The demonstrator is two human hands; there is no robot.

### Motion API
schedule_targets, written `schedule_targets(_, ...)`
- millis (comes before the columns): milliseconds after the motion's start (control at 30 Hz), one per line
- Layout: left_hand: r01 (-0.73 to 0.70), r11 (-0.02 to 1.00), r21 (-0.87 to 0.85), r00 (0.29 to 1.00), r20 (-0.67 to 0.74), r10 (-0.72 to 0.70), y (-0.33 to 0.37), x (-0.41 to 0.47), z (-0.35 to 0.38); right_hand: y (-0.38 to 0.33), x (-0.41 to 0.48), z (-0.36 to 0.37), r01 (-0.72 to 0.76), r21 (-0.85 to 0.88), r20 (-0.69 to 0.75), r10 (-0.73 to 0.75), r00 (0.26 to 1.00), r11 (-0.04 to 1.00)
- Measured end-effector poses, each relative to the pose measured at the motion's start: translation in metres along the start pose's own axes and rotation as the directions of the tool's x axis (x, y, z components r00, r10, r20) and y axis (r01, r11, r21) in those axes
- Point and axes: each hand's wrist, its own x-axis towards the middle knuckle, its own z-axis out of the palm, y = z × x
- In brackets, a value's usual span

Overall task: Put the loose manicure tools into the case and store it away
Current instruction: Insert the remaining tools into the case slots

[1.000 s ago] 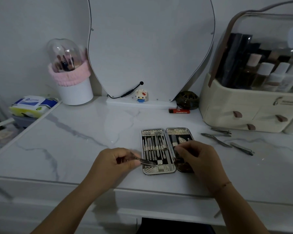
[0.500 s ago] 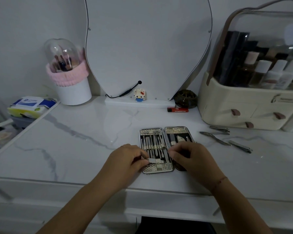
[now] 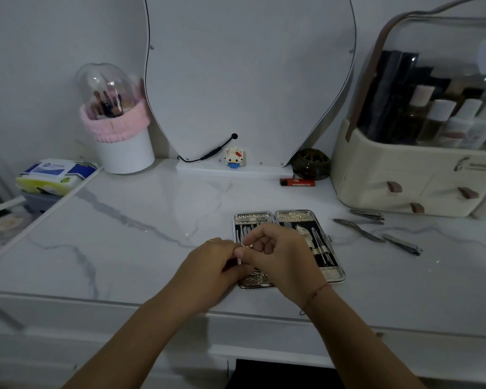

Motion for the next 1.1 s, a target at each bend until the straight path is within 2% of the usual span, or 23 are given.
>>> schedule_targets(133, -0.020, 1.000, 0.025, 0.999, -0.034, 0.020, -0.003, 0.001, 0.000, 0.000, -0.001, 0.001, 0.035, -0.080, 0.001, -0.035, 0.999, 0.996)
schedule_targets(267, 0.004, 1.000, 0.002, 0.999, -0.052, -0.004, 0.000, 0.000, 0.000, -0.002, -0.002, 0.003, 0.133, -0.232, -0.029, -0.144, 0.989, 0.963)
schedule_targets(367, -0.004, 1.000, -0.022, 0.998, -0.056, 0.002, -0.001, -0.001, 0.001, -0.006, -0.004, 0.002, 0.170, -0.283, -0.023, -0.184, 0.983, 0.944)
schedule_targets(600, 0.022, 0.995, -0.097, 0.990, -0.135, -0.035, -0.003, -0.006, 0.007, -0.002, -0.010, -0.023, 0.103, -0.339, 0.018, -0.103, 0.994, 0.935)
schedule_targets(767, 0.047, 0.984, -0.169, 0.982, -0.171, -0.077, -0.003, -0.006, 0.008, 0.013, -0.015, -0.036, -0.043, -0.228, 0.033, 0.052, 0.998, 0.973)
schedule_targets(1100, 0.043, 0.984, -0.175, 0.982, -0.173, -0.074, -0.004, -0.006, 0.009, 0.023, -0.016, -0.034, 0.000, -0.287, 0.025, 0.007, 1.000, 0.958)
